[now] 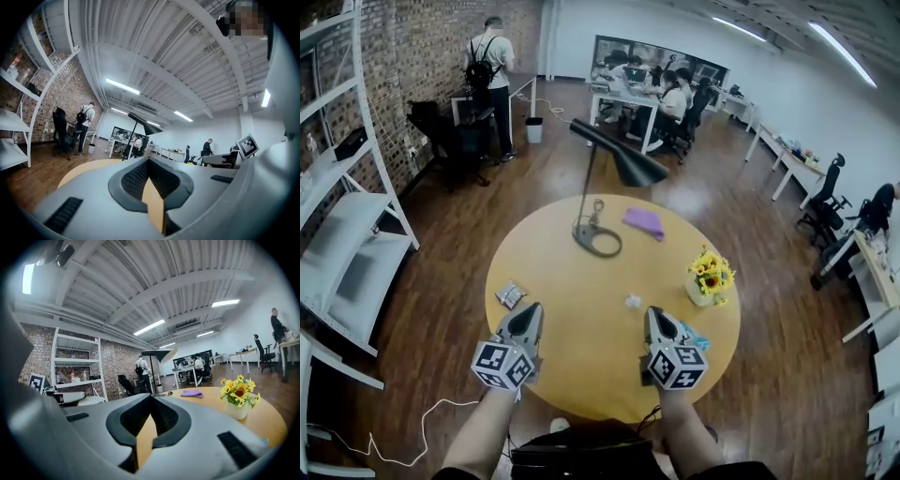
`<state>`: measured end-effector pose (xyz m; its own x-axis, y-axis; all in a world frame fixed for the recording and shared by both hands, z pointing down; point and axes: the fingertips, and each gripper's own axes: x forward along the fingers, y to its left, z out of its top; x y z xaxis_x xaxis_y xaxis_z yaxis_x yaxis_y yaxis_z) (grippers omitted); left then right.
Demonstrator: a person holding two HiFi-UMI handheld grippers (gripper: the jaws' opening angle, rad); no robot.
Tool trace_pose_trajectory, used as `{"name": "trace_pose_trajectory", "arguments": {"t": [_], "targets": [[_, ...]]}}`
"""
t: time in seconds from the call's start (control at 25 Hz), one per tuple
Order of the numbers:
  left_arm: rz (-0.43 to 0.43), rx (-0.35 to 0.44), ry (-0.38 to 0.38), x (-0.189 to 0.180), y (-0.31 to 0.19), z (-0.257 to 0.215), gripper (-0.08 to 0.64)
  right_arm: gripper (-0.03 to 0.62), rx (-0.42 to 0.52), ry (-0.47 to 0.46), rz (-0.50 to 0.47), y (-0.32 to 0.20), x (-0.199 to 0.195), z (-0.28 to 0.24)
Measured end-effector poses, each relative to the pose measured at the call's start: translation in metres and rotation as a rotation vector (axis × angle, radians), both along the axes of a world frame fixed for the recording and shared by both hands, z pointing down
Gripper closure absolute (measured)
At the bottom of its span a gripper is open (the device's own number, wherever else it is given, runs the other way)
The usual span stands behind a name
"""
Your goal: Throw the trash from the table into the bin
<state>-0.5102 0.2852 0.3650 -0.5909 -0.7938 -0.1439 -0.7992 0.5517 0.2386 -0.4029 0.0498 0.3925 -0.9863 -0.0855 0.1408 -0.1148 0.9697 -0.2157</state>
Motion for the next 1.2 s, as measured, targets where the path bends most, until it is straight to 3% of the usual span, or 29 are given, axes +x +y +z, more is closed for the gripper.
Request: {"name": "trace_pose_trajectory", "arguments": {"t": [0.36, 0.76, 1.2], "targets": [[0.011, 0.017, 0.010, -0.005, -0.016, 0.001, 0.556, 0.592, 0.050, 0.014, -0.005, -0.007, 0.002, -0.002], [0.048, -0.017, 0.011, -0.003, -0.021, 0.008, 0.556, 0.592, 0.027, 0.022, 0.039, -0.016, 0.011, 0.011], [-0.024, -0.020, 0.002, -0.015, 0.009, 0.010, 0.557, 0.592, 0.022, 0.022, -0.013, 0.010, -0.011, 0.014]]}}
